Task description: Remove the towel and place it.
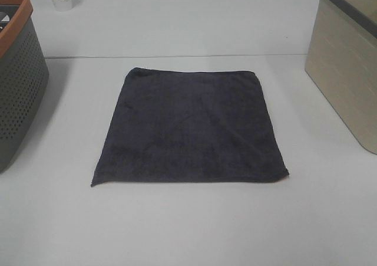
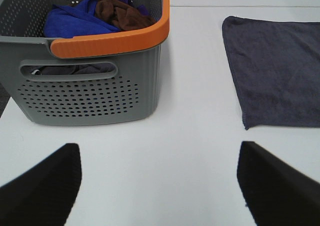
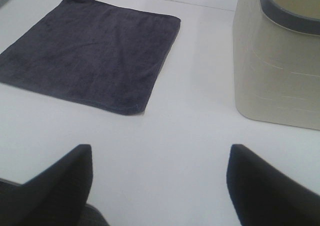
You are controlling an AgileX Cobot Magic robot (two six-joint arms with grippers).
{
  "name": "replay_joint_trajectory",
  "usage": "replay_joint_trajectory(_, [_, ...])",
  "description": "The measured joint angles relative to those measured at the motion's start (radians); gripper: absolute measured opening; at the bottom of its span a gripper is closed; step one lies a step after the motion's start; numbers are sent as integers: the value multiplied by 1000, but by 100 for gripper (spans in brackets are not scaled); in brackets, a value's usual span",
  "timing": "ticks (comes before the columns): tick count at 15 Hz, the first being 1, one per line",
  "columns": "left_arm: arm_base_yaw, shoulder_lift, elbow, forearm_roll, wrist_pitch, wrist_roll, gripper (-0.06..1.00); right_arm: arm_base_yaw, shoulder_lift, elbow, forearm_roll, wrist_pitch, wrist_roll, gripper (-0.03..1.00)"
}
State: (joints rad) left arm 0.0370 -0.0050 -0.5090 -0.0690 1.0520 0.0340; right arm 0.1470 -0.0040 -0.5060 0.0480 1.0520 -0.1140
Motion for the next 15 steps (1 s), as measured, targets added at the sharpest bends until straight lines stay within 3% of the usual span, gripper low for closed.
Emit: replay_joint_trajectory(15, [0,0,0,0,0,0,79,0,0,0,0,0,0,74])
